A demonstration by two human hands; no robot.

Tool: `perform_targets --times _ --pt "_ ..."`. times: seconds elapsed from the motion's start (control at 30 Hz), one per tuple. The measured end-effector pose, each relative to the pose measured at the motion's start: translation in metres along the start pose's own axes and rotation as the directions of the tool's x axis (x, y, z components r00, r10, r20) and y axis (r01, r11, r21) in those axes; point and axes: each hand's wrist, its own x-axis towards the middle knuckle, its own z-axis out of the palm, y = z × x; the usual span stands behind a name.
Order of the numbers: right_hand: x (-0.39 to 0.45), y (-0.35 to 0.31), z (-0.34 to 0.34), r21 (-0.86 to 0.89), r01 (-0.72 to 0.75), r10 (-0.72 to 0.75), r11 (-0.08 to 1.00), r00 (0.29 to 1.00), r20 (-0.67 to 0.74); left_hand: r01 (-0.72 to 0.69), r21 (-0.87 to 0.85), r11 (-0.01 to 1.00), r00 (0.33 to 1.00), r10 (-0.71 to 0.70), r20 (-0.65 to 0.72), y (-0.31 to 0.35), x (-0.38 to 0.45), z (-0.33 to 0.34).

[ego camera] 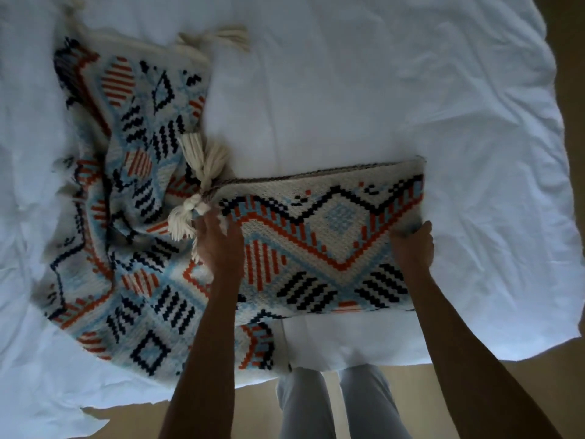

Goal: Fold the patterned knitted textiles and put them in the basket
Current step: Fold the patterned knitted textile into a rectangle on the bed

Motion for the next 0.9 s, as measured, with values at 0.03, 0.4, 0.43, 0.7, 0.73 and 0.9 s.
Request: perform_targets --times 0.03,0.4,0.43,0.7,0.73,0.9 --pt "-0.001 0.003 -0.001 -0.050 -0.015 0.014 0.999 1.000 -0.022 0.016 -0.038 0.999 0.997 -0.013 0.073 0.001 -0.008 0.001" --pt "-0.097 -0.088 -0.059 0.291 0.415 -0.507 0.862 0.702 0.499 0.353 -0.513 0.783 0.655 0.185 0.733 0.149 -0.048 -0.038" --pt "-0.112 -0.096 -0.066 0.346 0.371 -0.505 0.862 0.680 0.531 0.399 -0.514 0.759 0.629 0.181 0.756 0.164 -0.046 -0.050" --pt "-0.202 -0.140 -0.134 0.502 0.202 -0.463 0.841 0.748 0.475 0.187 -0.538 0.822 0.732 0.249 0.634 0.213 -0.020 -0.160" --pt "-0.209 -0.143 -0.140 0.481 0.317 -0.525 0.817 0.753 0.396 0.188 -0.556 0.810 0.735 0.259 0.627 0.215 -0.018 -0.175" --pt "-0.259 -0.168 -0.179 0.293 0.843 -0.889 0.451 0.454 0.060 0.221 -0.660 0.718 0.717 0.339 0.609 0.222 -0.005 -0.256"
